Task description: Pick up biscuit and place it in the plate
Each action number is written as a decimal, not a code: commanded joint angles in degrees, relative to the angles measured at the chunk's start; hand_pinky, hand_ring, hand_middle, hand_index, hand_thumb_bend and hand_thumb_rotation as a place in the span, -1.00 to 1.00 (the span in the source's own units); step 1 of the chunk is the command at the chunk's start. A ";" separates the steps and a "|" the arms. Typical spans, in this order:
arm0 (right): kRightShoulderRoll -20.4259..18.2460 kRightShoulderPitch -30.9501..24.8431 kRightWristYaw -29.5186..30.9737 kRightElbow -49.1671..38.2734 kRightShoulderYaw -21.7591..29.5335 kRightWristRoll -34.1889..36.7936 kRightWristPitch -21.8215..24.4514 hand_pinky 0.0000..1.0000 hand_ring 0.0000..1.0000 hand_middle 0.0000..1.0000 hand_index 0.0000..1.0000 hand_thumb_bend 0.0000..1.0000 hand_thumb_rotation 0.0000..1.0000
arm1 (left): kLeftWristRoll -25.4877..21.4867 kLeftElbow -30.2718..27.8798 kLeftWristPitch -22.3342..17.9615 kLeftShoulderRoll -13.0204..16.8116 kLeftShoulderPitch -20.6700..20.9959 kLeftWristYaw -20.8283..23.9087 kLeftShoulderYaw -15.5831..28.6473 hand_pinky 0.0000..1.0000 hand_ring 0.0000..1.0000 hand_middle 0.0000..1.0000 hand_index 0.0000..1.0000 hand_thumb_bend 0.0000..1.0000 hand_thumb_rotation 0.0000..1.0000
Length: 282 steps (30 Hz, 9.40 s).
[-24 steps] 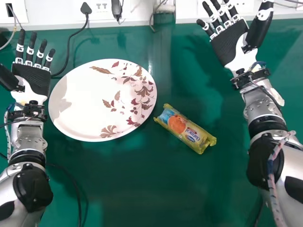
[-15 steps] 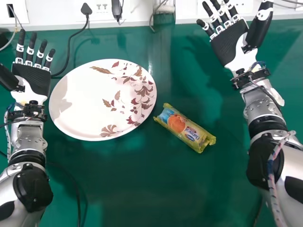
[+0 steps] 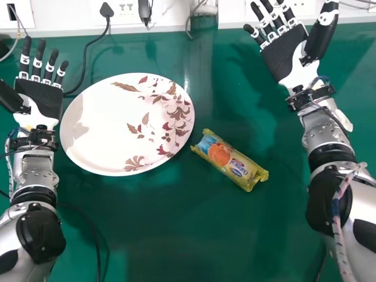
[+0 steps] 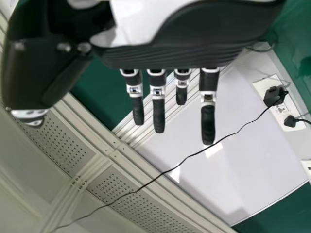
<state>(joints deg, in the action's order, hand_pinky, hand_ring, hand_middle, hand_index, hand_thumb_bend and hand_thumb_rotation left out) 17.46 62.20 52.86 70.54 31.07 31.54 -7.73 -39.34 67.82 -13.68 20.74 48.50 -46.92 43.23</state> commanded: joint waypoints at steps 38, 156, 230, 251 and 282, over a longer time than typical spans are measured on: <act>3.20 -24.95 -33.97 -56.01 -19.02 -25.83 -6.80 -0.02 0.30 0.66 0.78 0.82 0.23 | 0.65 -0.06 -0.57 -0.31 0.70 0.10 -0.78 0.57 0.72 0.89 1.00 1.00 1.00; 6.40 -69.13 -22.04 -121.55 -28.99 -87.68 10.99 1.00 1.00 1.00 1.00 1.00 0.40 | 1.80 -0.09 -3.37 0.33 0.84 -0.83 -2.54 0.72 0.79 0.95 1.00 1.00 0.60; 5.24 -63.79 -18.41 -105.76 -38.26 -107.79 8.04 0.74 1.00 1.00 1.00 1.00 0.21 | -0.96 -2.83 0.53 -1.06 1.06 -1.19 -1.36 0.54 0.65 0.80 0.87 0.83 0.22; 10.18 -56.76 -12.50 -101.58 -40.88 -110.95 6.76 0.59 1.00 1.00 1.00 1.00 0.16 | -3.58 -4.45 4.75 -1.81 1.23 -2.89 -0.71 0.33 0.53 0.71 0.74 0.88 0.15; 11.38 -56.19 -10.75 -97.72 -45.07 -110.65 6.64 0.29 0.89 1.00 1.00 0.91 0.05 | -5.31 -12.32 7.16 -4.90 -0.75 -2.01 -1.22 0.22 0.52 0.73 0.79 0.23 0.77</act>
<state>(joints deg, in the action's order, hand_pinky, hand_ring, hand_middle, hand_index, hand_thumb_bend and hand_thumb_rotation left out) 28.75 6.80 41.78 -28.37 -12.79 -79.43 -0.65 -44.06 56.33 -6.43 16.15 48.46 -49.11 42.27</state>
